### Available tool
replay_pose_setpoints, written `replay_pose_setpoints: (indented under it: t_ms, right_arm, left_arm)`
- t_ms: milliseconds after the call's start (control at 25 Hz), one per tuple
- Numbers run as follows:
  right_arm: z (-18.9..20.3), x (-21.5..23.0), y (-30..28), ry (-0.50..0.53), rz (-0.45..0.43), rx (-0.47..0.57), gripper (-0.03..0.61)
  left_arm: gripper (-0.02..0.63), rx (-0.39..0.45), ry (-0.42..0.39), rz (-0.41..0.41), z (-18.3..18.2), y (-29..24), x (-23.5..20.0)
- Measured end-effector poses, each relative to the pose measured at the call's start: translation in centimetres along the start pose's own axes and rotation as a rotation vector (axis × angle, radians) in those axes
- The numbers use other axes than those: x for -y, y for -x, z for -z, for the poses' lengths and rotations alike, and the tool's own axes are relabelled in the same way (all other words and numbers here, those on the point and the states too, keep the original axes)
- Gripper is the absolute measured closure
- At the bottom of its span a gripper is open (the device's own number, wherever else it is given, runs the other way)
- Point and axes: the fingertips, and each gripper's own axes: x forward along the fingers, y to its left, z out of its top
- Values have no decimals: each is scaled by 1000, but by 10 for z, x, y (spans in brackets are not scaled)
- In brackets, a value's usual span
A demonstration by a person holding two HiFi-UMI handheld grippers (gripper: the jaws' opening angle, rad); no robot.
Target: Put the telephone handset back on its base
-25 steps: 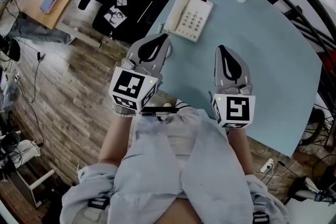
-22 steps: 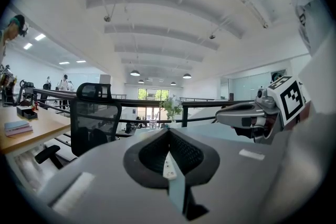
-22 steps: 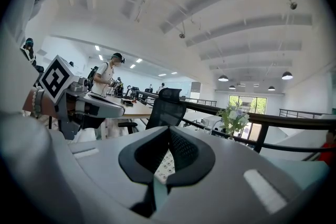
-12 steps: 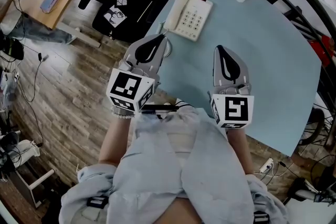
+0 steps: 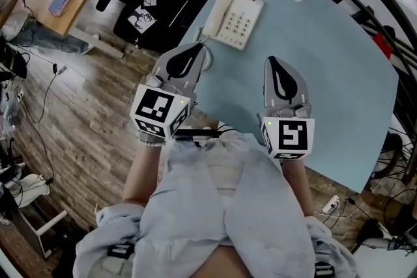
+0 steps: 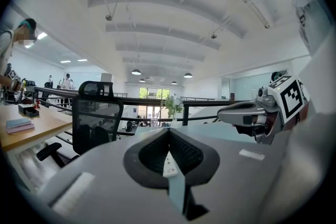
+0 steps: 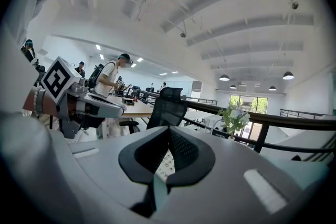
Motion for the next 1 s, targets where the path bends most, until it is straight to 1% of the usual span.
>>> replay_pose_setpoints:
  t_ms: [1000]
  right_arm:
    - [0, -11, -5, 30, -26, -13, 572]
  left_arm:
    - [611, 6, 9, -3, -1, 3, -6]
